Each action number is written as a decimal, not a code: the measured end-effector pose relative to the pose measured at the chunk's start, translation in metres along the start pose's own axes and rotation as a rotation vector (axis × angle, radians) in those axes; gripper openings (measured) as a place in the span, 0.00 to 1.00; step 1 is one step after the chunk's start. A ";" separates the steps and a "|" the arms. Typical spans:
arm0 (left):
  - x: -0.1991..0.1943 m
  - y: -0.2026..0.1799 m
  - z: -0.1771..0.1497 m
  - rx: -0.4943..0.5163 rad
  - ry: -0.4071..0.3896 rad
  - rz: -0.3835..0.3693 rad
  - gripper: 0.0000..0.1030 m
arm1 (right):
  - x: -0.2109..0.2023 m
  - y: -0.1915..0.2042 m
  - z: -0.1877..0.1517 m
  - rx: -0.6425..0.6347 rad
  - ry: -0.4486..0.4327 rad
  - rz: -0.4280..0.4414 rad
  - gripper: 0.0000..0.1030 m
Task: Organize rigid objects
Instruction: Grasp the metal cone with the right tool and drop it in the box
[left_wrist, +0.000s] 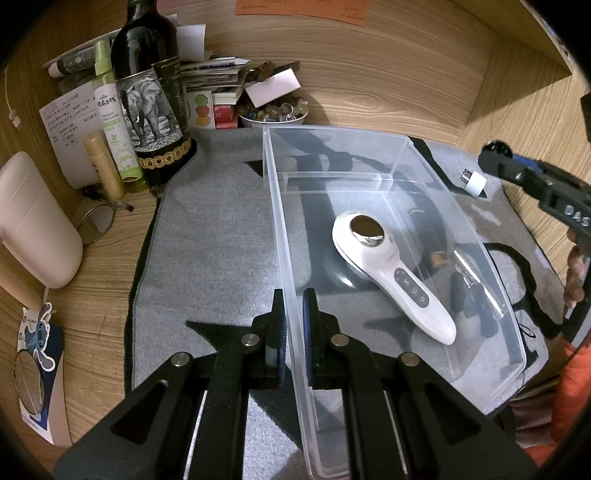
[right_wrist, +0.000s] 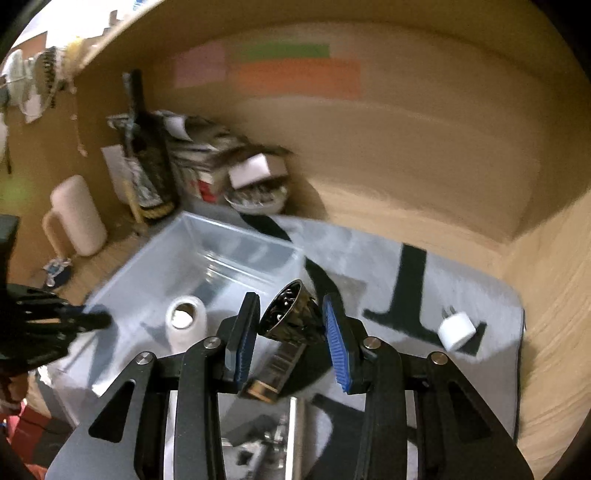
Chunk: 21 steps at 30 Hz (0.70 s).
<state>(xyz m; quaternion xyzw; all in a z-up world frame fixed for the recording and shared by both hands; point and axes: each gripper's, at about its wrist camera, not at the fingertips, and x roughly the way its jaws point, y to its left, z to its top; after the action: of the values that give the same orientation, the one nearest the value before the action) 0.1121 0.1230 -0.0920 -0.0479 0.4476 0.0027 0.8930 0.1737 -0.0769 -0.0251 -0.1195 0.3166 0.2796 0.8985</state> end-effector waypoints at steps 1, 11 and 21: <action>0.000 0.000 0.000 -0.001 0.000 0.000 0.07 | -0.001 0.004 0.002 -0.008 -0.007 0.006 0.32; 0.000 -0.001 0.000 -0.007 0.001 -0.004 0.07 | 0.018 0.036 0.006 -0.086 0.024 0.064 0.32; 0.004 -0.001 0.002 -0.010 0.012 -0.010 0.07 | 0.055 0.048 -0.007 -0.118 0.126 0.095 0.32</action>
<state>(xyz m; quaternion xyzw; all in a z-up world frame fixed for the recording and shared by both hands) 0.1166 0.1224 -0.0942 -0.0548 0.4524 0.0002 0.8901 0.1774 -0.0175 -0.0672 -0.1744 0.3609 0.3318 0.8539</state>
